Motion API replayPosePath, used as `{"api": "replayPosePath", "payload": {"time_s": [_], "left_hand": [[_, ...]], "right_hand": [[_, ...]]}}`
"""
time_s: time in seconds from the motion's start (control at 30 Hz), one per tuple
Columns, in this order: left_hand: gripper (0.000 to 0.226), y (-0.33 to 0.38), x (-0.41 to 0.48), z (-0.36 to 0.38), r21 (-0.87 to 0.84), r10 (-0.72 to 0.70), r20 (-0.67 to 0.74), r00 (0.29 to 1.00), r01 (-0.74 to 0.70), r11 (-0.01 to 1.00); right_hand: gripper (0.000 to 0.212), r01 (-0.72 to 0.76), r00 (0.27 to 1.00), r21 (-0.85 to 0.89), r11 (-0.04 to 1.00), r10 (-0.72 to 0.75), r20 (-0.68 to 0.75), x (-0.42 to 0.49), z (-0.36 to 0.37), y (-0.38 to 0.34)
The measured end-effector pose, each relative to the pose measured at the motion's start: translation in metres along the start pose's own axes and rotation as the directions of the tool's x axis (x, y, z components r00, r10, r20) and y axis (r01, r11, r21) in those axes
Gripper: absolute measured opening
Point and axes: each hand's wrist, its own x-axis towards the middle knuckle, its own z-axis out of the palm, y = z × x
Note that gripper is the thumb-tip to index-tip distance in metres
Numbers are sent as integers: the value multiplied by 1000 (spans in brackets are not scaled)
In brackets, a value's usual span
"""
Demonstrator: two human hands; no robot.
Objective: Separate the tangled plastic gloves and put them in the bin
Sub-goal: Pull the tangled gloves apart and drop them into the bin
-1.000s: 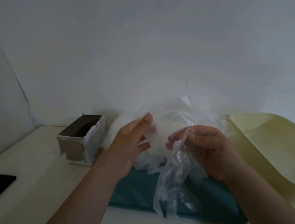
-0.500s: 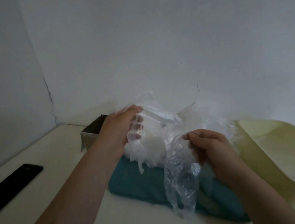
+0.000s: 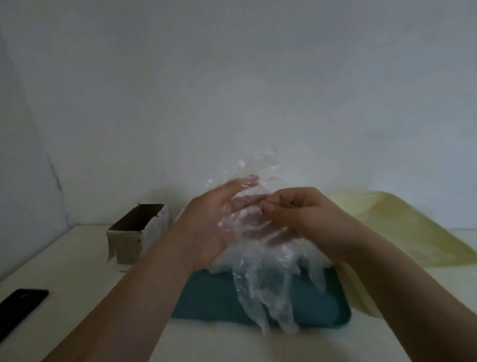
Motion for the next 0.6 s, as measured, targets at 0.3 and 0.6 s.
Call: {"api": "replayPosePath", "payload": {"time_s": [0.3, 0.6], "left_hand": [[28, -9, 47, 70, 103, 114, -87, 990, -105, 989], [24, 14, 64, 99, 162, 144, 16, 989, -145, 976]], "right_hand": [[16, -138, 896, -201, 970, 36, -443, -28, -119, -15], [21, -401, 812, -565, 721, -6, -584, -7, -183, 38]]}}
